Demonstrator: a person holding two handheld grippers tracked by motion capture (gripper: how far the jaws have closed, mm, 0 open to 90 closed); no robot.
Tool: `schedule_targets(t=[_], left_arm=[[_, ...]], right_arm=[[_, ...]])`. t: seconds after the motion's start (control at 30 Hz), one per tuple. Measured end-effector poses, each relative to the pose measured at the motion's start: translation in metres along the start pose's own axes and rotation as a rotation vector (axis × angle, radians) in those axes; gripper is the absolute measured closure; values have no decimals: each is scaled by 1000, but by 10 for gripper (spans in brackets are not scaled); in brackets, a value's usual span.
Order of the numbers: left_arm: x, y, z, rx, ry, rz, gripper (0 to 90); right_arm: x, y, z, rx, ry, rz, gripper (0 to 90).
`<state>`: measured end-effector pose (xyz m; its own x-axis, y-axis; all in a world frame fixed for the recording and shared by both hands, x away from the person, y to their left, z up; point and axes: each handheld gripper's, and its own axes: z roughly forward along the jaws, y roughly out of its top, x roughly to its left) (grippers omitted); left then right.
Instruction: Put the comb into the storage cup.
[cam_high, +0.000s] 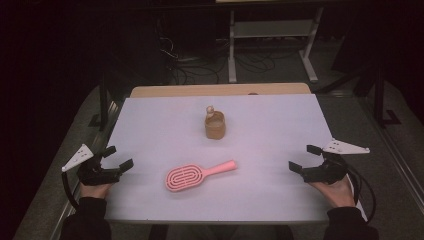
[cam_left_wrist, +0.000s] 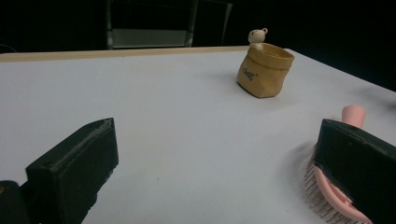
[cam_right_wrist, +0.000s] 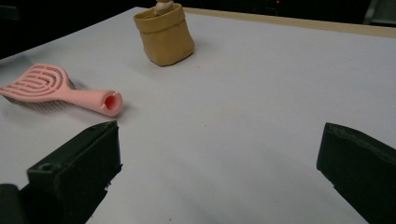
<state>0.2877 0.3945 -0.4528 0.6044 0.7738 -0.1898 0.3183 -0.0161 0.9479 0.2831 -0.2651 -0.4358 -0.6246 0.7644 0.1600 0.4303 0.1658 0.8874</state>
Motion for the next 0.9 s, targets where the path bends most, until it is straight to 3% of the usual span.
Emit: schedule_targets(t=[0.57,0.9], left_arm=[[-1,0,-1,5,-1,2,0],[-1,-1,-4,-2,7,-5,0]], right_arm=[[4,14,-1,14,13,-6,0],[9,45,4,65,39,-74,0]])
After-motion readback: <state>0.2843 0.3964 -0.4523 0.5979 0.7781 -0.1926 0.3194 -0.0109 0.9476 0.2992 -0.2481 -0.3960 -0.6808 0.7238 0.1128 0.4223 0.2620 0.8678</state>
